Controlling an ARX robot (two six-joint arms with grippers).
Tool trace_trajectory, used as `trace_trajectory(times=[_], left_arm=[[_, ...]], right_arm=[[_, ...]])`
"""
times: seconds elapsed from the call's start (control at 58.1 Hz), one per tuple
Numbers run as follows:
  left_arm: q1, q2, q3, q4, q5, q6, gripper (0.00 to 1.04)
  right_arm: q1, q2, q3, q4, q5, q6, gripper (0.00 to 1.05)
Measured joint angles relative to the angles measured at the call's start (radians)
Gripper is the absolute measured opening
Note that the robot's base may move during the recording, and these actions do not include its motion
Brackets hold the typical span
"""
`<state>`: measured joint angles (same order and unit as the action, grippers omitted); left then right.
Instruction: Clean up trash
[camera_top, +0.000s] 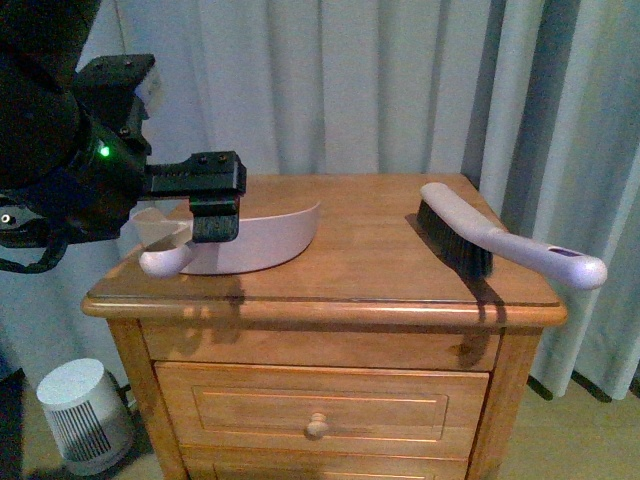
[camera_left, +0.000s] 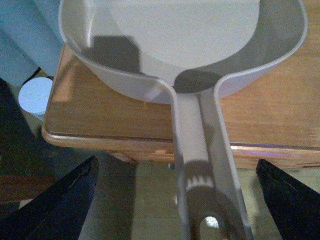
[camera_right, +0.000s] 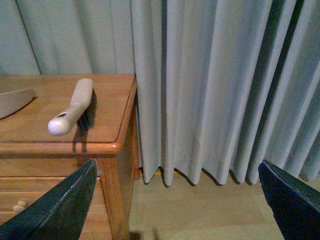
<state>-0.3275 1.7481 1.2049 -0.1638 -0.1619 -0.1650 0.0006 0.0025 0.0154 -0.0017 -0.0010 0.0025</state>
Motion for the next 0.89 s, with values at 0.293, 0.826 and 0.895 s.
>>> trace_trajectory(times=[0.293, 0.826, 0.895], left_arm=[[0.0, 0.08, 0.039, 0.002, -0.027, 0.048, 0.97], [-0.011, 0.111, 0.066, 0.005, -0.018, 0.128, 0.36], [-0.011, 0.111, 0.066, 0.0, -0.013, 0.128, 0.29]], right_arm=[[0.0, 0.0, 0.0, 0.0, 0.0, 0.0, 0.97], [0.0, 0.0, 0.0, 0.0, 0.0, 0.0, 0.97], [0.0, 0.0, 0.0, 0.0, 0.0, 0.0, 0.97]])
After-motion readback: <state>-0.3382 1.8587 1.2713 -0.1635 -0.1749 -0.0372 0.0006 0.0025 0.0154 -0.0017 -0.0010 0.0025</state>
